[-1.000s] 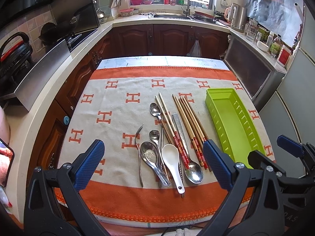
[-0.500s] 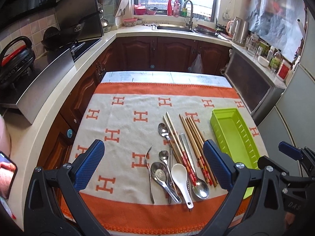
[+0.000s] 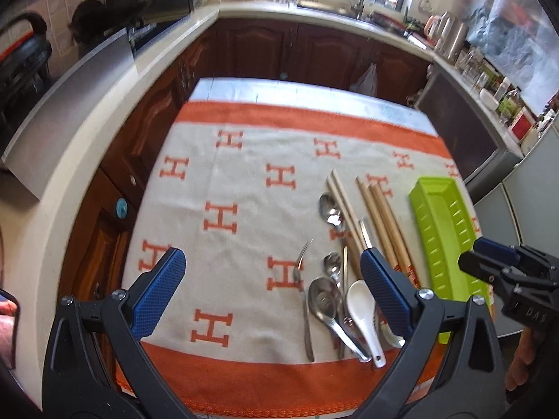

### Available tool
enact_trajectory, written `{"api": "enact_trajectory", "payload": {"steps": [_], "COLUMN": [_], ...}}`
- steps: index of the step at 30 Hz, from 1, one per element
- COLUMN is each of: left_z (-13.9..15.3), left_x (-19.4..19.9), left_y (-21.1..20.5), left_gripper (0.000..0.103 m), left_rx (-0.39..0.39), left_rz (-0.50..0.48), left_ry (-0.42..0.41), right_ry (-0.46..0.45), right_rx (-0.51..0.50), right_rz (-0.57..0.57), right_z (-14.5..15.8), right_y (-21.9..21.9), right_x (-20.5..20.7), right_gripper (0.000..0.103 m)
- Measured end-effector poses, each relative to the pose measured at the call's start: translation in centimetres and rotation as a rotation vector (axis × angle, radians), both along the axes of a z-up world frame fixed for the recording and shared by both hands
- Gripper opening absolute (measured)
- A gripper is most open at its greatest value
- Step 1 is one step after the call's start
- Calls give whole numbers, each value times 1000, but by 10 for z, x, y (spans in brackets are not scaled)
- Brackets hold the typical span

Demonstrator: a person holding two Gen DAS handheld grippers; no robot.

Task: Organize utensils
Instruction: 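Grasp the metal fork with the left tool while the right grasps a red-striped chopstick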

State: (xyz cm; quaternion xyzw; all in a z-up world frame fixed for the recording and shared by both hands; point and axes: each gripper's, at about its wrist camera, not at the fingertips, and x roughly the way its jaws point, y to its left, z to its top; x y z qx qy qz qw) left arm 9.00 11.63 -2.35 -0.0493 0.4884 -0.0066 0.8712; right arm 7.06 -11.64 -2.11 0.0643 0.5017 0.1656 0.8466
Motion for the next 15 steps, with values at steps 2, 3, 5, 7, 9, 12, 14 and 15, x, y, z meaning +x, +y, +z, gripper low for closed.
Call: {"api": "enact_trajectory", "payload": {"steps": [2,3,5,7,9,12,14,15], "left_z": [-22,-34,-54,-74,-92,-115,-127,-133], "left_x": [5,7,10,15,21,30,36,38], "left_y": [1,1,-1,-4,-8,-12,-14,-15], "left_gripper": [98,96,91,86,79,66,58,54], "left_rx": [11,14,10,-3,-16,-25,-29,-31], "left_rz": [2,-1,-9,-15,-13,-6,-1,1], "left_ry": [40,63,92,129,157,197,222,233], "right_ry": [45,69,106,155,196,239,261,272], "right_rx": [-1,7,6,13,30,37,35,40], "right_rz": [11,20,27,29,25,12,2,1], "right_z": [-12,-18,-30,-43,-53,-70,-80,-84], "right_y": [5,8,14,17,20,21,22,23], "right_x": [10,14,23,35,43,55,61,63], "right_gripper": [41,39,37,34,29,27,27,27]}}
